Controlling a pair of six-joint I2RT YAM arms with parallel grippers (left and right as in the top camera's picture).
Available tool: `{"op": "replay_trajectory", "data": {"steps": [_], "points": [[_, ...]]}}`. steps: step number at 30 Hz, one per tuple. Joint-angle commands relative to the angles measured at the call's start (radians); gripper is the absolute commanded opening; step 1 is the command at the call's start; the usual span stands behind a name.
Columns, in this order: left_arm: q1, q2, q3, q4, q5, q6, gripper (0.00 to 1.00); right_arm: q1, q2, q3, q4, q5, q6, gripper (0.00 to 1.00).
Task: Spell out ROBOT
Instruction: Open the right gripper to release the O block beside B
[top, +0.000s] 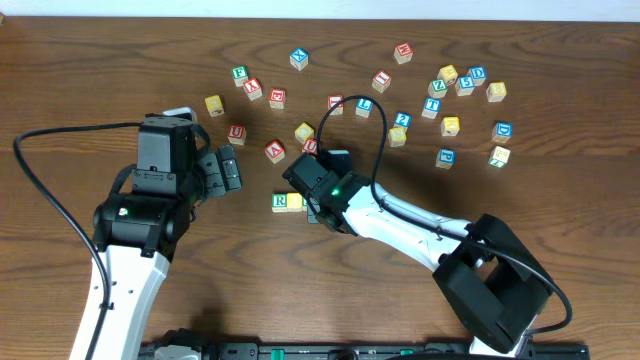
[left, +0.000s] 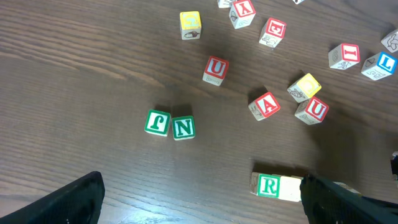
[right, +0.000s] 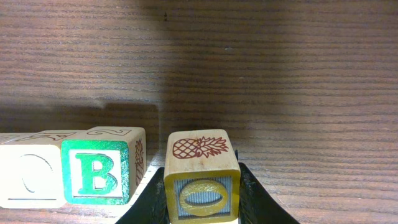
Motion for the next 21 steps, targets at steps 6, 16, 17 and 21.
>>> {"op": "replay_trajectory", "data": {"steps": [6,16,17,21], "points": [[0.006,0.0,0.019,0.0,-0.002,0.01,0.98,0.002,0.008,-0.003,-0.016,-0.027,0.052,0.01],[0.006,0.0,0.019,0.0,-0.002,0.01,0.98,-0.057,0.008,-0.003,-0.038,-0.09,0.04,0.01],[0.006,0.0,0.019,0.0,-0.002,0.01,0.99,-0.058,0.008,-0.003,-0.038,-0.095,0.038,0.01],[0.006,0.0,0.019,0.0,-0.002,0.01,0.98,-0.079,0.008,-0.002,-0.044,-0.117,0.032,0.01]]}}
